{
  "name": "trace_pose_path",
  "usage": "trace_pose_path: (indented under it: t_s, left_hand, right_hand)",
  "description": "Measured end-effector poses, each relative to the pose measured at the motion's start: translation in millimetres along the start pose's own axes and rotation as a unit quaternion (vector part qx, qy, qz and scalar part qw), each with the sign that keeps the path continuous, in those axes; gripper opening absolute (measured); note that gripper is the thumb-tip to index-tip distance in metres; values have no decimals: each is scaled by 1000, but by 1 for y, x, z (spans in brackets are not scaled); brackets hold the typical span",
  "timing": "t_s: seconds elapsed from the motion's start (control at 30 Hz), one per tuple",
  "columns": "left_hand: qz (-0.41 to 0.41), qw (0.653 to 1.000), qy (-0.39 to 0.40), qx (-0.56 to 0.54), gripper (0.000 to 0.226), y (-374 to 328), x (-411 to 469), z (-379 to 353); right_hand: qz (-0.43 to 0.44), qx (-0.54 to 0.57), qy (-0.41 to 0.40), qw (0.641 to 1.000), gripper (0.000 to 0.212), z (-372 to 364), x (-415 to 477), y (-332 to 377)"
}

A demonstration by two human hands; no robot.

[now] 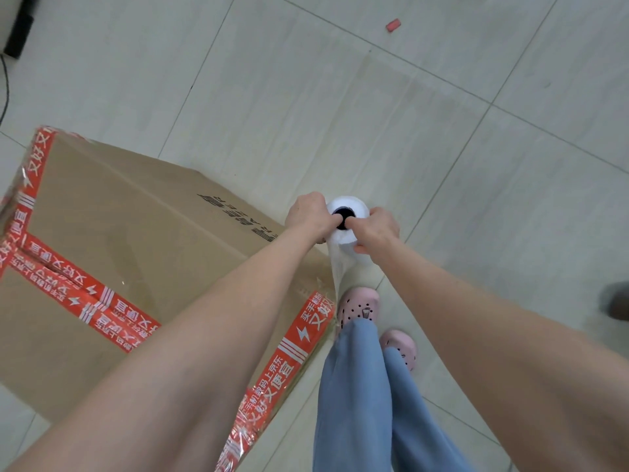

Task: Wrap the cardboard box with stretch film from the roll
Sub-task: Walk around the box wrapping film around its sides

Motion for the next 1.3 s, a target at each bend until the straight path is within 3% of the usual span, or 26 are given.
trace_pose_path:
  t_s: [0.17,0.3,0.43,0.57,0.63,0.77,0.93,1.03,1.17,1.3]
  left_hand:
    - [-78,996,-6,51,13,-12,11,4]
    - [-118,990,-27,66,26,-22,17,7]
    - [-79,995,-45,49,23,-19,22,14]
    - [7,999,-50,-17,21,-5,27,29]
    - [58,995,-54,-67,12,8,28,34]
    - [118,986,-51,-105,16,34,35,45]
    - [-3,997,-79,21,16,21,61,67]
    - [-14,994,-94,56,11,13,71,75]
    - [-6,995,-77,66,9,9,77,71]
    - [-45,994,-61,75,16,5,87,75]
  right_hand:
    - [86,-90,-18,992,21,4,6,24]
    - [138,-131,-41,981,21,5,7,35]
    - [101,-97,-103,985,43,12,4,25]
    - [5,32,3,999,51,-11,-4,25]
    - [50,47,19,997,40,-17,-3,48]
    - [147,-48,19,988,29,-27,5,91]
    - [246,-194,-11,949,30,-34,8,129]
    - [182,-143,-17,973,29,-32,15,128]
    - [95,-50,54,993,34,-46,15,113]
    - [146,-101,54,983,30,-53,21,131]
Point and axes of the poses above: each hand's wrist, its own x-axis towards the middle knuckle, its own z-axis out of the back of the hand, y = z × x, the point moved 7 cm from there along x, towards the middle knuckle, and after that the axes turned 15 degrees about -y, right-handed, at the moved point
